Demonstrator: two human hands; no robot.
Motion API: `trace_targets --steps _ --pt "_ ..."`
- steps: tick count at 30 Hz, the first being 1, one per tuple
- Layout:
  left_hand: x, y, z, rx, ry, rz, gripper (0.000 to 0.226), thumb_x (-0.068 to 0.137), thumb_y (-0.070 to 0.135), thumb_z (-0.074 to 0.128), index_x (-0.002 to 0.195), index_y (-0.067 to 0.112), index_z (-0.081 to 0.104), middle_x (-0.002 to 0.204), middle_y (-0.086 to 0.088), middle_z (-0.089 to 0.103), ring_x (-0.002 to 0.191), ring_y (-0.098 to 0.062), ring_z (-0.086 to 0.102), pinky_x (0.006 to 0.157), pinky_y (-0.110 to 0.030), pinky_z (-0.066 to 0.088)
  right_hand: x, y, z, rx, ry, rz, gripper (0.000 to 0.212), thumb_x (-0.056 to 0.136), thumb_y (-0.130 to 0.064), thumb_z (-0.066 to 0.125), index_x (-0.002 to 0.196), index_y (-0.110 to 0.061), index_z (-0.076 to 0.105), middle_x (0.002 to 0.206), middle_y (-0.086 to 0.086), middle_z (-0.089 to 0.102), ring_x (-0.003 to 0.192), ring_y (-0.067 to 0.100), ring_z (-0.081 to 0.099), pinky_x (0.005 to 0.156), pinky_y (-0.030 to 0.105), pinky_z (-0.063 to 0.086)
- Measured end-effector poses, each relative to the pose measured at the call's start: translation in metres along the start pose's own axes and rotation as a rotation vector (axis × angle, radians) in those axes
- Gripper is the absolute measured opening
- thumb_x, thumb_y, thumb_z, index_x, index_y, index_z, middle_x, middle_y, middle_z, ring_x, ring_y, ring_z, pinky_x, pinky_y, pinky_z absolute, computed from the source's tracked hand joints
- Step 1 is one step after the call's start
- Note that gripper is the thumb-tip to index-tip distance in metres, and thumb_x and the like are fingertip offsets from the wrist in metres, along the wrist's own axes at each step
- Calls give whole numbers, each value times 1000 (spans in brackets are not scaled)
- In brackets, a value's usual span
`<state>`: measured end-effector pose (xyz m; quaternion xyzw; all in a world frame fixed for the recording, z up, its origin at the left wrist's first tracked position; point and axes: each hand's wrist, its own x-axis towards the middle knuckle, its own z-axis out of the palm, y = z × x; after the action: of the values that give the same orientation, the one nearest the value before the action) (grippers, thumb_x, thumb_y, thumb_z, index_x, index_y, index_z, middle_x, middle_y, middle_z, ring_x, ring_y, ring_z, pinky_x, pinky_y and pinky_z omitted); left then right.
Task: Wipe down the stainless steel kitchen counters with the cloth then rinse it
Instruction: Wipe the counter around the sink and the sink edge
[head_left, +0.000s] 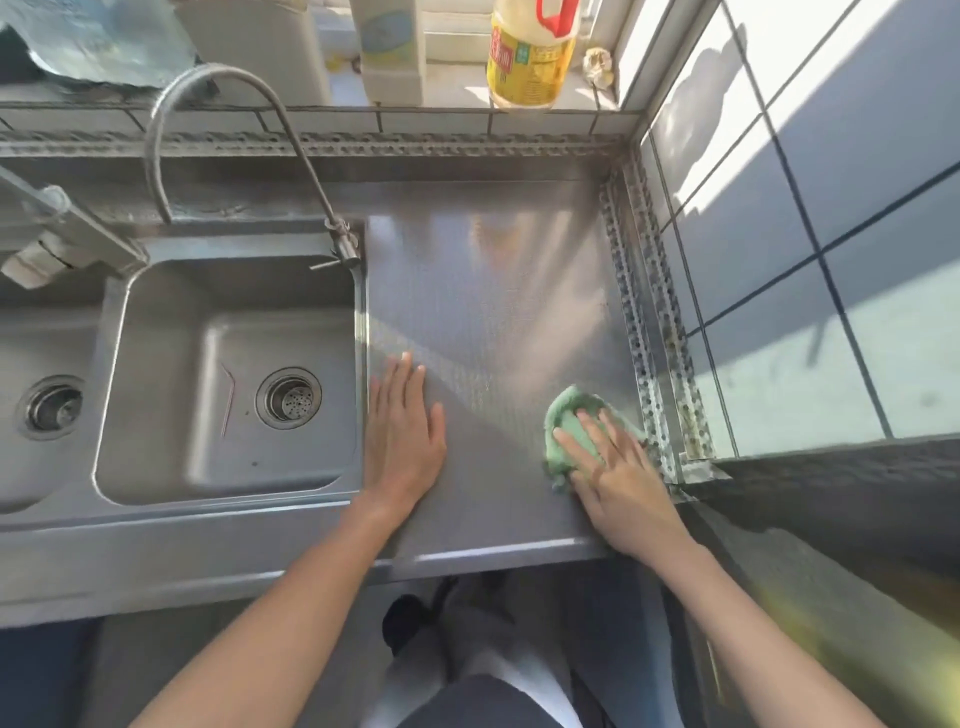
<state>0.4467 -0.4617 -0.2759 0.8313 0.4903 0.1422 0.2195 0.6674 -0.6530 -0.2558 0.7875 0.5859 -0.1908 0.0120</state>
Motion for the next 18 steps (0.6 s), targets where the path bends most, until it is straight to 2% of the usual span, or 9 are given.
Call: trace_targets --steps 2,3,6,7,8,10,13,16,18 --pt "-36 1 1 -14 -33 74 53 106 17 53 155 0 44 170 -15 33 162 -28 22 134 -46 11 25 -1 -8 63 47 175 57 107 -41 31 159 -43 9 172 -2 2 156 19 -15 128 44 -5" --pt "-55 0 2 -11 -44 106 53 106 18 52 156 1 43 171 -14 32 163 -26 21 134 -46 13 43 -7 -11 84 81 240 56 107 -42 28 160 -42 8 172 0 -1 156 21 -15 127 45 -8" --pt "-97 -8 14 40 -52 181 56 106 23 48 158 3 40 172 -12 30 163 -25 18 133 -45 17 102 -43 -17 121 112 381 57 108 -41 30 161 -36 13 171 6 -6 157 32 -12 127 52 -7" --pt "-104 -11 17 63 -45 210 58 106 24 48 159 3 39 172 -12 29 164 -26 18 133 -45 18 115 -60 -17 123 99 377 57 107 -40 31 161 -36 15 171 6 -6 157 33 -11 126 53 -7" --pt "-107 -15 20 83 -32 235 59 105 24 50 159 4 39 172 -12 29 163 -26 19 132 -46 19 121 -79 -14 119 94 315 57 106 -38 32 161 -37 18 172 5 -3 157 33 -9 126 53 -6" --pt "-105 -19 23 105 -6 257 60 103 24 51 159 4 39 172 -12 30 163 -27 20 133 -46 20 111 -107 -4 107 103 67 56 102 -33 36 158 -34 31 171 6 11 158 33 1 127 53 1" --pt "-104 -20 27 98 9 254 62 102 25 49 160 6 37 172 -11 30 163 -25 19 133 -44 19 51 -105 16 92 78 -197 51 103 -29 42 154 -31 42 168 3 24 157 31 11 126 52 11" --pt "-106 -20 27 82 20 251 61 102 26 51 159 7 40 171 -10 32 163 -24 20 133 -43 18 -23 -64 30 11 45 -249 52 103 -34 37 156 -34 38 169 0 23 158 26 10 127 48 14" --pt "-107 -18 24 87 16 232 61 102 27 50 159 7 41 171 -10 32 163 -24 20 134 -41 16 -52 -30 27 0 41 -171 52 104 -33 39 156 -35 37 169 -1 22 158 25 9 126 49 19"
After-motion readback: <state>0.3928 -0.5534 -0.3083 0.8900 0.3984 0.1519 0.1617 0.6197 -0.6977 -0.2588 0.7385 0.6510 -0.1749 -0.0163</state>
